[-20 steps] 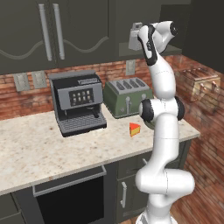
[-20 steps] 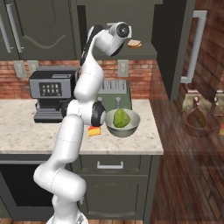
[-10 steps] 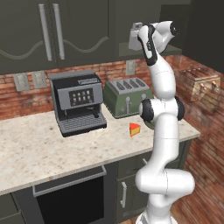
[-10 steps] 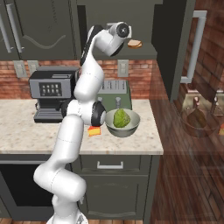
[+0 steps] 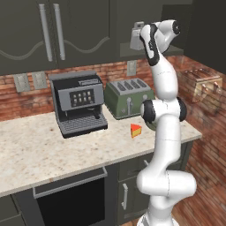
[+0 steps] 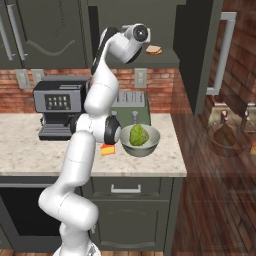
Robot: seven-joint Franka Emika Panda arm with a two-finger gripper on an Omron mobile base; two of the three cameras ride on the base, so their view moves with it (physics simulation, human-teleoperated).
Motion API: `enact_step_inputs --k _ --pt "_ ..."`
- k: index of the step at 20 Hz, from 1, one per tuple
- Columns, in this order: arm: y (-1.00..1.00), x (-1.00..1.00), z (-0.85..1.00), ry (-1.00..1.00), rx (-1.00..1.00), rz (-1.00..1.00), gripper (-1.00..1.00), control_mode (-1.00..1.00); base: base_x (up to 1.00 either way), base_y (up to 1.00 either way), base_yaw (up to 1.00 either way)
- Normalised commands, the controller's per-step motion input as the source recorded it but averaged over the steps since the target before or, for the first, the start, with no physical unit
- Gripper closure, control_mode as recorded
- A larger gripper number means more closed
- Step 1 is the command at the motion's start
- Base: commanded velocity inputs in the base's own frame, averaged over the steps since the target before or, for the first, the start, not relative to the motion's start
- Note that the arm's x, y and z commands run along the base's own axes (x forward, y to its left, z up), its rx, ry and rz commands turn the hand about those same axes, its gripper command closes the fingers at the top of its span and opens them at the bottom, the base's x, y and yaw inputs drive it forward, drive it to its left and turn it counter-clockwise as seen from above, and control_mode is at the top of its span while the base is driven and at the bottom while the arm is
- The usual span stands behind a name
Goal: Pick the cheese from the fridge and the cheese grater from the cabinet and place them next to the salad bowl.
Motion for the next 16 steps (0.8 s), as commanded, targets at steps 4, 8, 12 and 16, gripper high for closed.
enact_step_inputs --k 4,8,12,16 --pt "0.00 -0.27 0.21 -0.01 0.00 0.00 1.00 -1.00 0.00 0.00 0.00" --pt "0.00 -0.32 0.29 0.00 0.00 0.00 1.00 -1.00 0.00 0.00 0.00" --pt "0.00 -0.24 0.01 0.00 0.00 0.00 1.00 -1.00 0.00 0.00 0.00" --pt "0.00 -0.41 0.00 0.00 0.00 -0.01 1.00 -1.00 0.00 0.00 0.00"
